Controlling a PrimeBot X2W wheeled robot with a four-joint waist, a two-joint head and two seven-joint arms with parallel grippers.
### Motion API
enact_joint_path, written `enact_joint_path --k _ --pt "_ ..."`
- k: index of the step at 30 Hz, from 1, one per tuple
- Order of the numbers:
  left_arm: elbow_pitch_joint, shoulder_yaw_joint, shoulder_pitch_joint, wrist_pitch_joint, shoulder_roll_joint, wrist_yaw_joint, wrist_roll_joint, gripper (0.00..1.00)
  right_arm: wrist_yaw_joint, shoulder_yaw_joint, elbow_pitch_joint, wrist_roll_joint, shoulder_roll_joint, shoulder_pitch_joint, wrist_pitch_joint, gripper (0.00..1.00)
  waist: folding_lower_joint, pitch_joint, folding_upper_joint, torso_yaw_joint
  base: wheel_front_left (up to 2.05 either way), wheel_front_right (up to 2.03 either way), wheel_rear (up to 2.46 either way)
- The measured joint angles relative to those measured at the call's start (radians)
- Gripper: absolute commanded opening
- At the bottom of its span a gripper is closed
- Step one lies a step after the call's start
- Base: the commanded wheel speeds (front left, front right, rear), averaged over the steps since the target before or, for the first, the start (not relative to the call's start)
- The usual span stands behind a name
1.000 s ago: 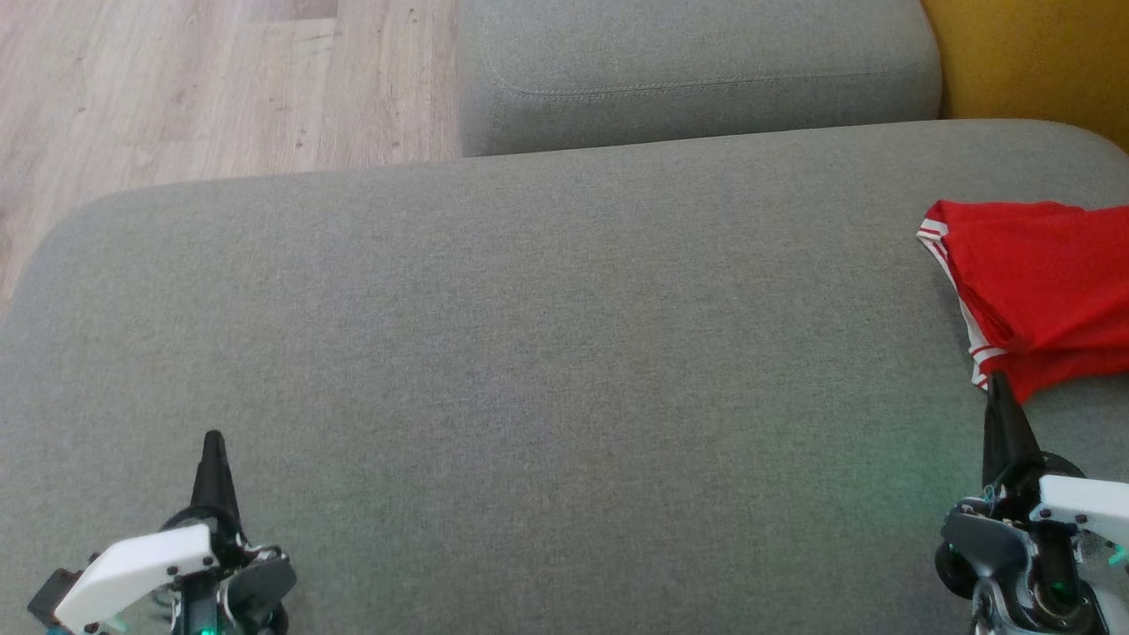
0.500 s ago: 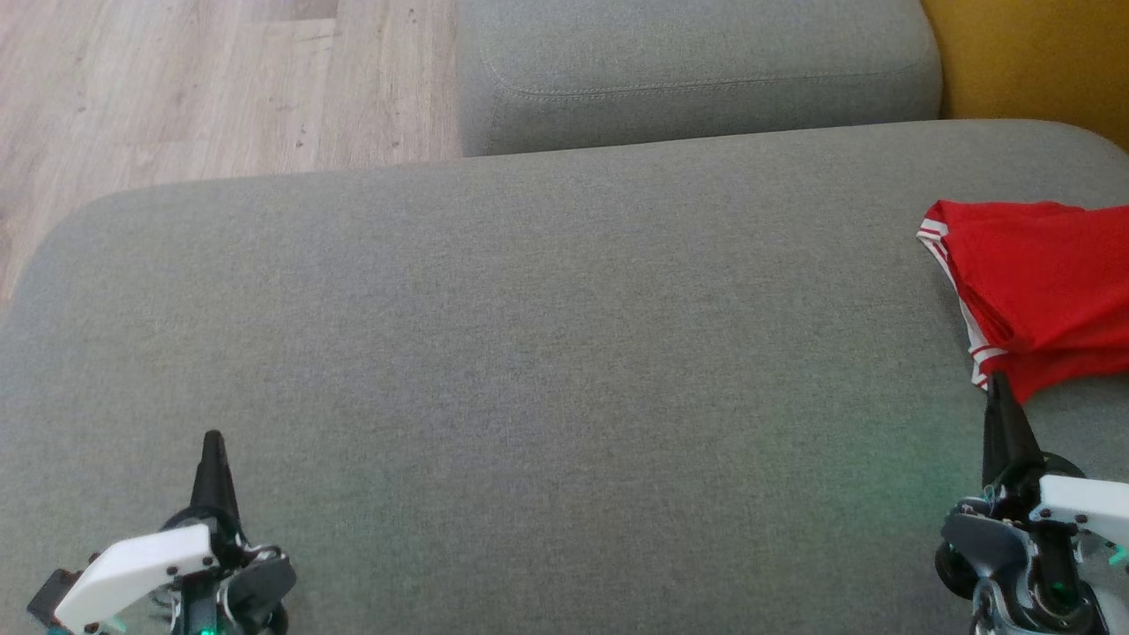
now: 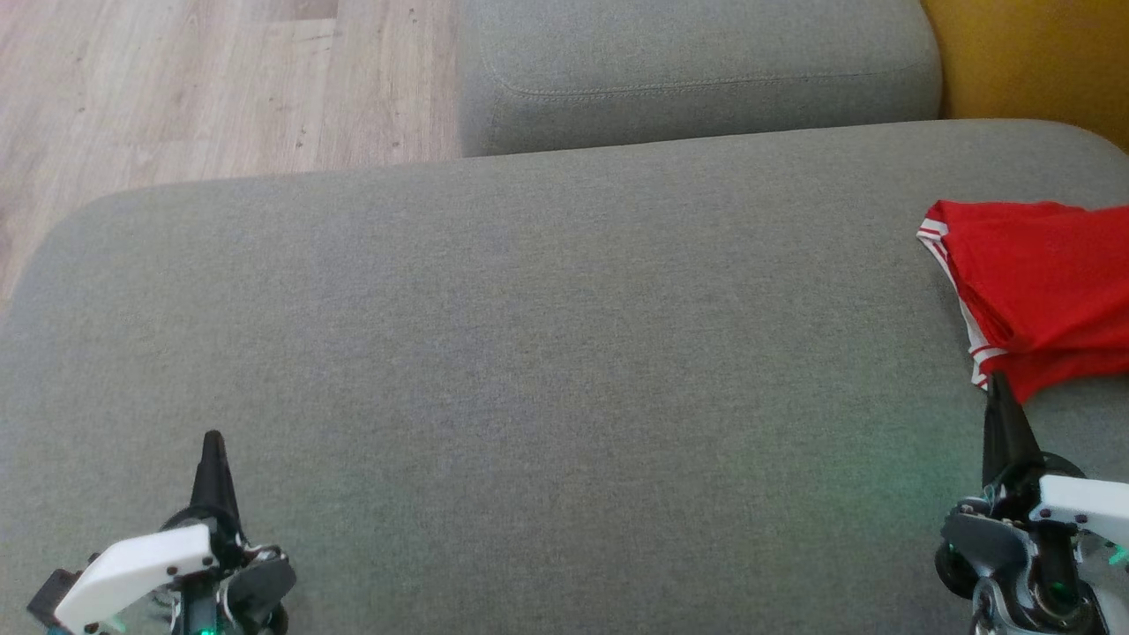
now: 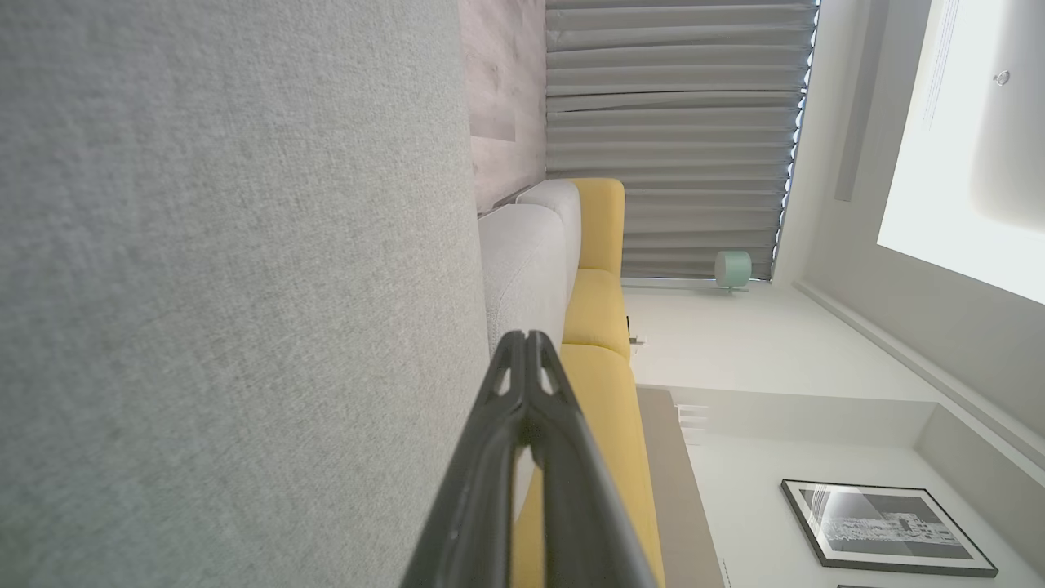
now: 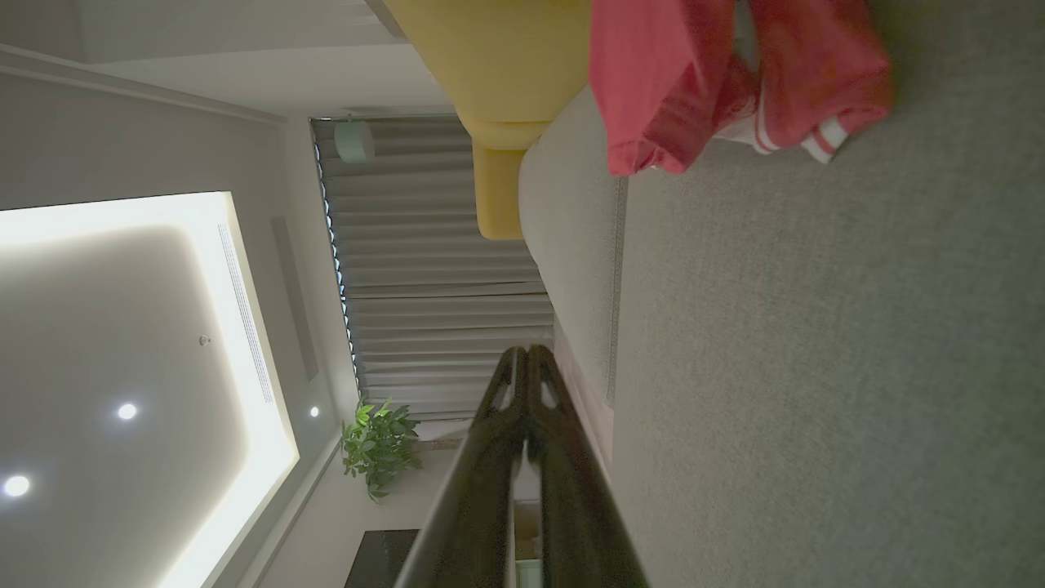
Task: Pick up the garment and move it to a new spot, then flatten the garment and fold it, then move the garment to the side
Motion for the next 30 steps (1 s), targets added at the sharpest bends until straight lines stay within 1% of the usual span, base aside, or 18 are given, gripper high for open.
enact_joint_path --k 30 --pt "0.0 0.0 0.0 0.0 0.0 0.0 0.0 0.0 0.0 0.0 0.0 0.0 0.0 0.0 0.0 0.0 0.0 0.0 0.0 0.0 0.0 0.0 0.0"
